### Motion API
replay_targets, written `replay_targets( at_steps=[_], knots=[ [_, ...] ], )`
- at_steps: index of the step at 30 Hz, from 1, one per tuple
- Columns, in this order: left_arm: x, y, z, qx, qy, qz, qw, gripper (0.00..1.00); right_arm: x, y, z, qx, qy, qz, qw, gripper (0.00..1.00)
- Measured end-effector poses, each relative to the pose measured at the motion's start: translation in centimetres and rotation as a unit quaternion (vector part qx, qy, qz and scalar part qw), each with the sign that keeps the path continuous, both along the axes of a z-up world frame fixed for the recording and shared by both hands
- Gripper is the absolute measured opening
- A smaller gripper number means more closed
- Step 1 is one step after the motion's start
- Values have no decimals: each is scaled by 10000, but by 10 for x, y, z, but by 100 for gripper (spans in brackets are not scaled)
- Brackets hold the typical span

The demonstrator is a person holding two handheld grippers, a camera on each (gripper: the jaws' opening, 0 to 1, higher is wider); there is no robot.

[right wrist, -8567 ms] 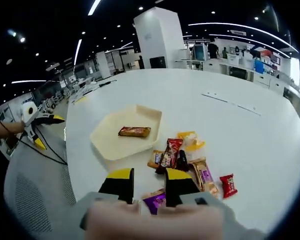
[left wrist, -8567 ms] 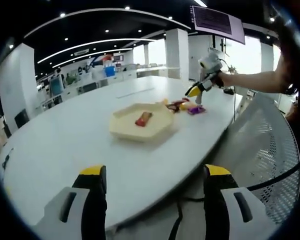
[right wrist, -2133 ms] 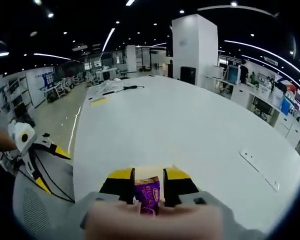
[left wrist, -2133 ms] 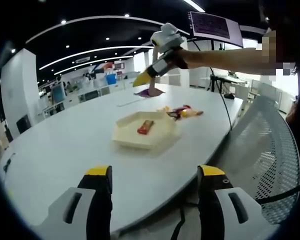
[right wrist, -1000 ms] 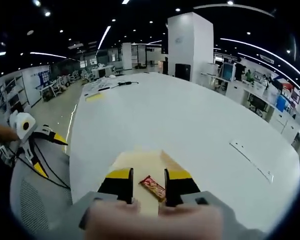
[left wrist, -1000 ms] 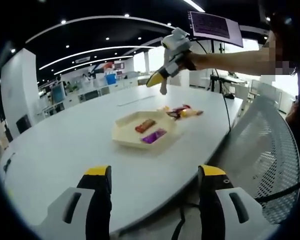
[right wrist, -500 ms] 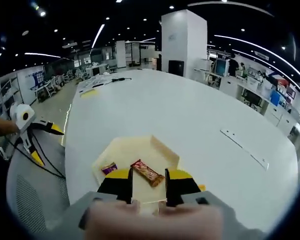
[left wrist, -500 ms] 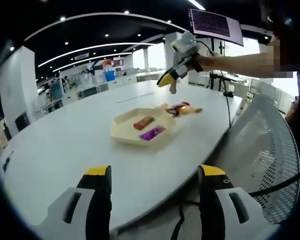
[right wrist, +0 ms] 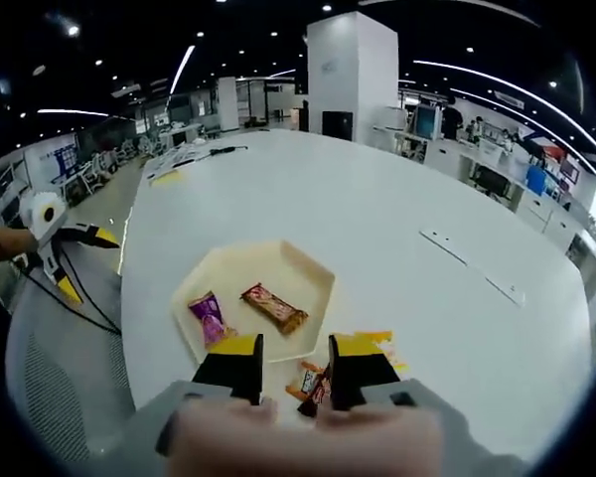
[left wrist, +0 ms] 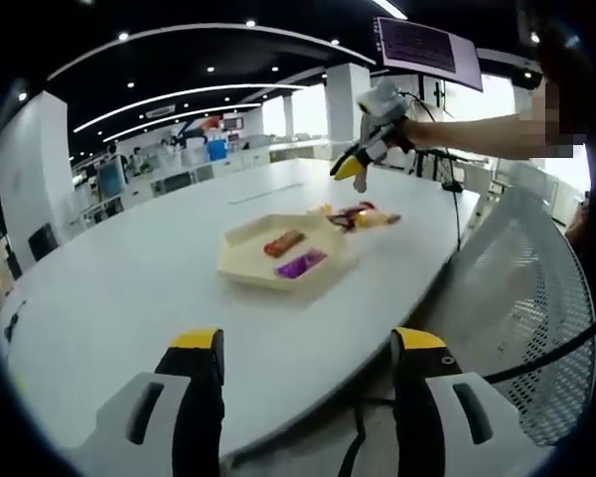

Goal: Place the target food into the container with the food tongs after gripping and lifting it, then release it inside without dropping or visibly crushing the food.

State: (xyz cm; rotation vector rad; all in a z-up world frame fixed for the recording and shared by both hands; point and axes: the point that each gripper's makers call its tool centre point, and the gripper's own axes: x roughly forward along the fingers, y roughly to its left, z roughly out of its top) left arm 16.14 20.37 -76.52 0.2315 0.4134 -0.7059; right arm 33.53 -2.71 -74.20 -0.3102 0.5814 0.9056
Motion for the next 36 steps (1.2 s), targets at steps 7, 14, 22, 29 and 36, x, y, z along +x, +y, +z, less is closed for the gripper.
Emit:
replay_targets(
  at_steps=[7,14,22,29,36],
  knots=[
    [-1,-2,1,-43,-21,-57,10000,67,-2,-16,-8,-4,41,-145,9999,26],
    [-1,-2,2,-61,-53,-39,10000,75,-4,-29,-12,-57,23,-229,9997,27],
    [-1,-2,2,-96,-60,-33,9999,81,-4,-39,-16,-141,-23,-262,9996,27],
    [0,-3,3,-165,-39,-50,9998,85,-1,-45,-22,-172,-70,-346,9992,28],
    [-1,-4,3,-228,-10,-82,9997,87,-4,-44,-35,-147,10,-381,9992,28]
  ],
)
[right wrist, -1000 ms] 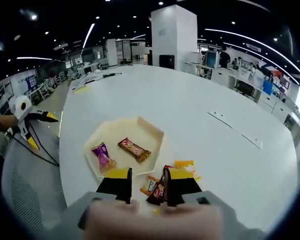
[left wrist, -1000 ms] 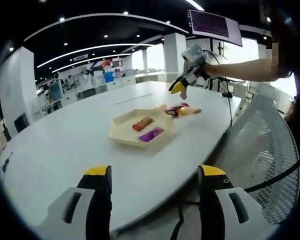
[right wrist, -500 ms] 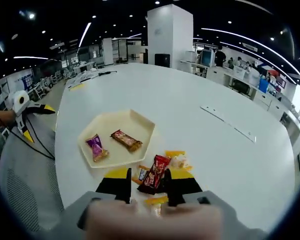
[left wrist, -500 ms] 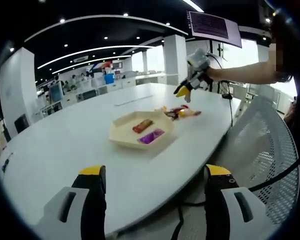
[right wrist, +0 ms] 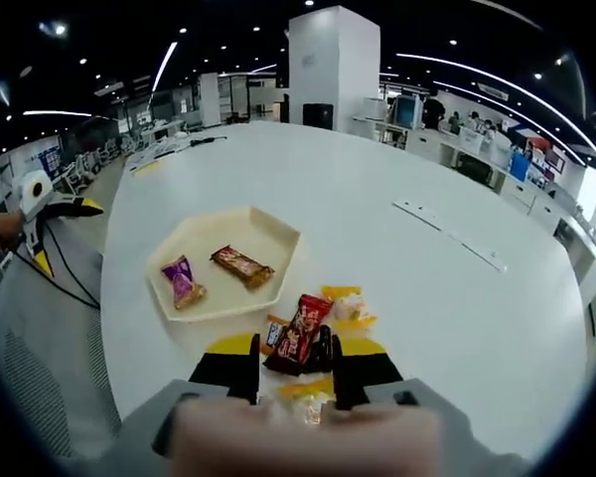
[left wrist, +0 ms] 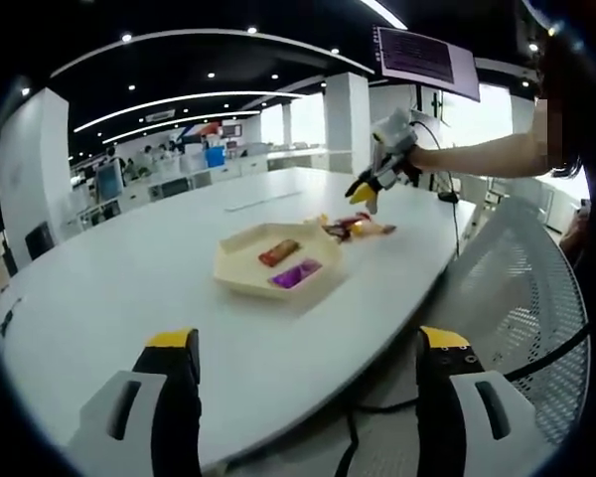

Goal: Place the target food into the container with the food tongs after gripping and lifting it, then release it inside without dropping or visibly crushing the food.

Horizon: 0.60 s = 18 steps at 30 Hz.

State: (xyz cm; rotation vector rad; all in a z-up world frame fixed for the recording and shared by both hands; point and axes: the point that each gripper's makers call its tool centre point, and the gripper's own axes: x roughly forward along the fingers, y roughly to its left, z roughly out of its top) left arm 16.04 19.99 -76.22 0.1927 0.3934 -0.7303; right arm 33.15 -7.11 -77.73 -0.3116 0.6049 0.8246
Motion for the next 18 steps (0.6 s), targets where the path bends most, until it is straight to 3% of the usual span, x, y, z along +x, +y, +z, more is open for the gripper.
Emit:
replay_targets(
  at_steps=[18],
  knots=[
    [-2,-3,0,-43,51,-54,10000,86,8,-4,-14,-82,-36,-156,9998,29]
  ],
)
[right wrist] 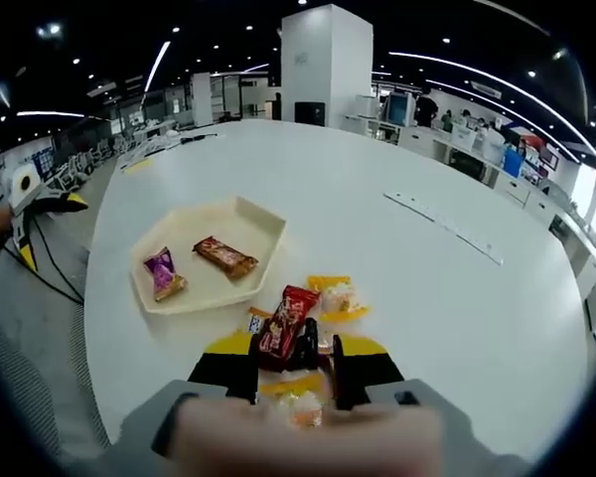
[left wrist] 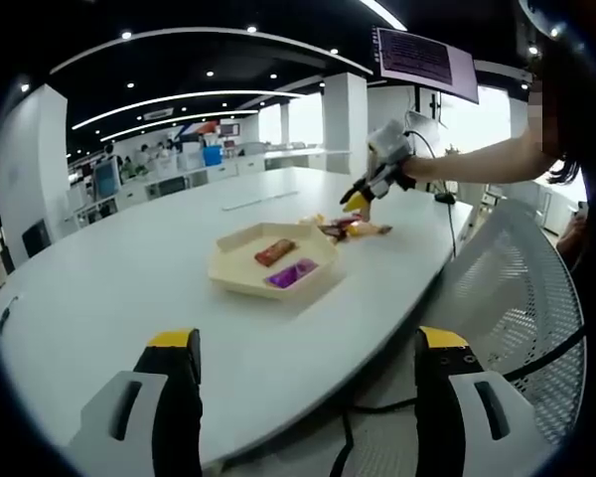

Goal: Place the target food into the container with the food tongs after gripping and lifting it, then release it inside without dropping or visibly crushing the food.

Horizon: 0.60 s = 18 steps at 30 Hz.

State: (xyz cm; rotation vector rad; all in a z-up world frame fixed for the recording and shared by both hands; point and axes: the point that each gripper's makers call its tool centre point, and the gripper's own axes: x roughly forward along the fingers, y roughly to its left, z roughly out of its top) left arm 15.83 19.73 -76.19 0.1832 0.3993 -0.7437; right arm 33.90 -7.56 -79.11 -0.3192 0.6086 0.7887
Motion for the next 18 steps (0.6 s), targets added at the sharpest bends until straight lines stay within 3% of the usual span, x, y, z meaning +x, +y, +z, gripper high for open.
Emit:
replay_targets(
  at_steps=[18],
  knots=[
    [-3,-1,-3,36,94,-6,9999,83,4,1,-22,8,170,27,9999,29]
  ],
)
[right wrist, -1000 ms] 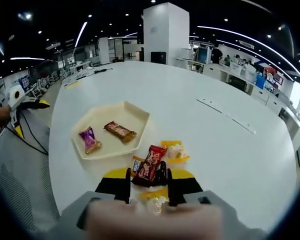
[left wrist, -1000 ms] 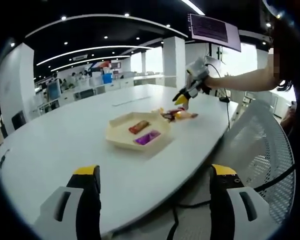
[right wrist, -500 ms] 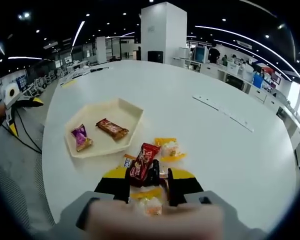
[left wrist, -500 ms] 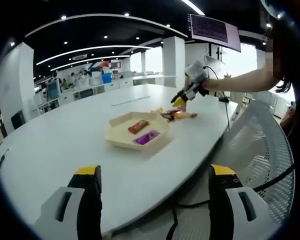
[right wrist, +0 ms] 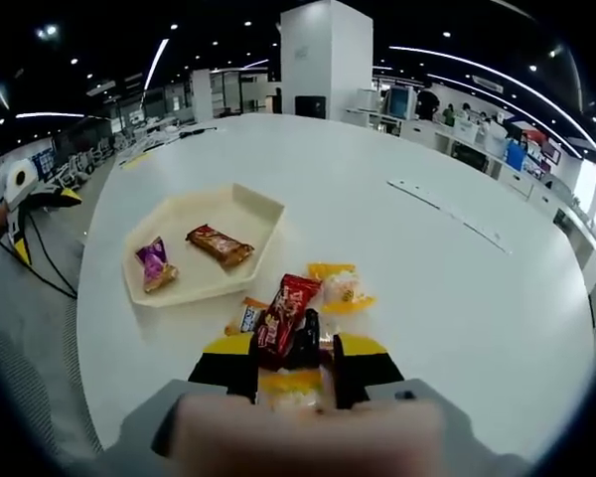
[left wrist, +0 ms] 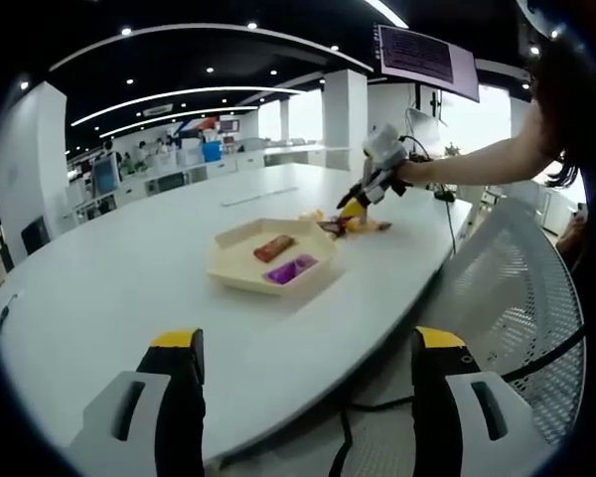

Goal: Place the target food into the container with the food tongs after gripping and lifting it, then release it inside without dropping or visibly crushing the food.

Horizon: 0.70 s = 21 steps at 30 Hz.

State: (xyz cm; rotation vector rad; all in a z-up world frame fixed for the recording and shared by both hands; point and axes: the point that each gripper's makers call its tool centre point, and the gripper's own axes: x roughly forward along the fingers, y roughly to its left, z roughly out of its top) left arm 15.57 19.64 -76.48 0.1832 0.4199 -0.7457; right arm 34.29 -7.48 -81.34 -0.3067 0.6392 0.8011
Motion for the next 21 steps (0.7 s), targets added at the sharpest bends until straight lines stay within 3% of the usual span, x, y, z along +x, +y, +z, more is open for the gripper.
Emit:
replay_targets(
  at_steps=[21],
  knots=[
    [0,1,-1,14,-1,7,10000,82,0,0,-5,-47,-185,174,9997,29]
  ],
)
